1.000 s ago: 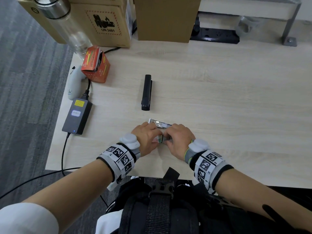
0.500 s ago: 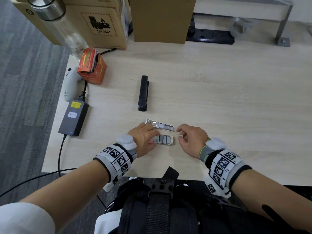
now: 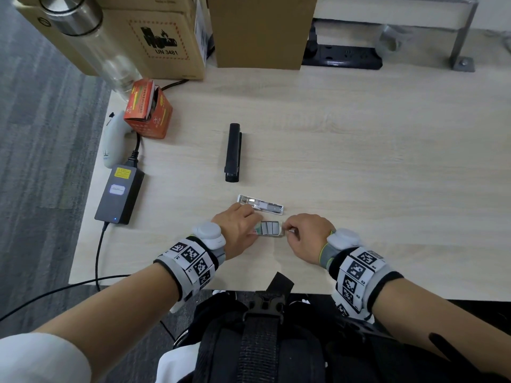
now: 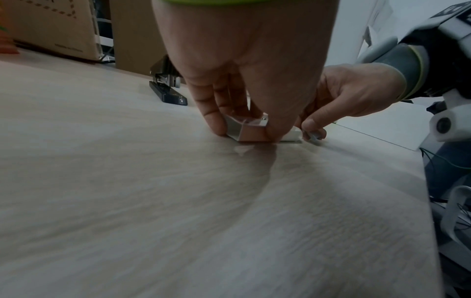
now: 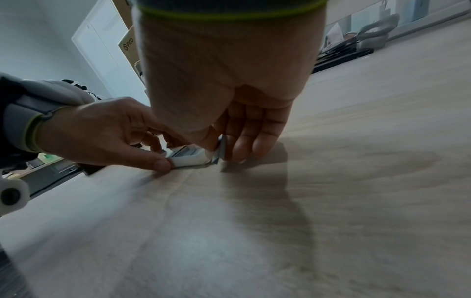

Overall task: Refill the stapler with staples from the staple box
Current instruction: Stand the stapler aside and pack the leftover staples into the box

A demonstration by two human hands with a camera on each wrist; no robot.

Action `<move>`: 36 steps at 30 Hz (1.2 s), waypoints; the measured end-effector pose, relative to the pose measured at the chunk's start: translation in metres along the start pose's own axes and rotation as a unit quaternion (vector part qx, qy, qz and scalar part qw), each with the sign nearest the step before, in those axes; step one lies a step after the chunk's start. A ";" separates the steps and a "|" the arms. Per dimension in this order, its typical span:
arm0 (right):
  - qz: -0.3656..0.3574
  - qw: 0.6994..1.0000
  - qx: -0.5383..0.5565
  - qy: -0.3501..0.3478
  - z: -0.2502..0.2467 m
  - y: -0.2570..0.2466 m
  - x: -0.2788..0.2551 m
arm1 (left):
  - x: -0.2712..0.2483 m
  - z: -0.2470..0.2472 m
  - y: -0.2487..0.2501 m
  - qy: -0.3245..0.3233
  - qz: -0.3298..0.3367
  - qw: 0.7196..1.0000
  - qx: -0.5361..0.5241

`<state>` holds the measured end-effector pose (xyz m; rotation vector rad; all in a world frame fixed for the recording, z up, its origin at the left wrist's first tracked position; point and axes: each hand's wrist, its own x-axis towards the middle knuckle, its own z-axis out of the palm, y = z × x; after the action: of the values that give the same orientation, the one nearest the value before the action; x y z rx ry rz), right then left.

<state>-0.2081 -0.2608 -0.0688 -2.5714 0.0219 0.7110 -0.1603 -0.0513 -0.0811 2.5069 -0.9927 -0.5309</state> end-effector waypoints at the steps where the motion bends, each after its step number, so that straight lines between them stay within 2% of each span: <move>1: 0.005 1.000 -0.002 0.000 0.000 0.000 0.000 | 0.001 0.000 0.001 -0.002 -0.001 1.000 -0.002; 4: 0.017 1.000 -0.004 -0.001 -0.001 0.000 0.000 | 0.003 0.002 0.006 -0.002 0.001 1.000 -0.003; 15: -0.007 0.999 0.035 -0.007 -0.003 -0.010 0.000 | 0.006 0.002 0.016 0.005 0.002 1.000 0.000; 19: -0.021 0.999 0.042 -0.013 -0.002 -0.011 0.000 | 0.009 0.002 0.021 -0.010 -0.006 1.000 -0.004; 23: -0.017 0.996 0.081 0.015 -0.007 -0.007 0.001 | 0.010 -0.006 0.021 -0.017 0.003 1.000 0.021; 25: -0.011 0.990 0.131 0.052 -0.012 -0.003 0.002 | 0.007 -0.012 0.018 0.017 0.020 1.000 0.015; 27: 0.014 0.981 0.175 0.086 -0.016 0.001 0.004 | 0.004 -0.017 0.011 0.086 0.026 0.996 -0.010; 29: 0.055 0.972 0.208 0.099 -0.019 0.005 0.006 | 0.004 -0.024 0.003 0.141 0.006 0.990 -0.020; 31: 0.081 0.966 0.225 0.098 -0.019 0.007 0.008 | 0.008 -0.029 -0.007 0.157 -0.034 0.987 -0.029; 36: 0.076 0.963 0.228 0.121 -0.021 0.001 0.012 | 0.018 -0.027 -0.017 0.081 -0.093 0.991 -0.044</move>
<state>-0.1876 -0.2696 -0.0589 -2.2059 0.4176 0.3828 -0.1255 -0.0464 -0.0700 2.5301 -0.6661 -0.4066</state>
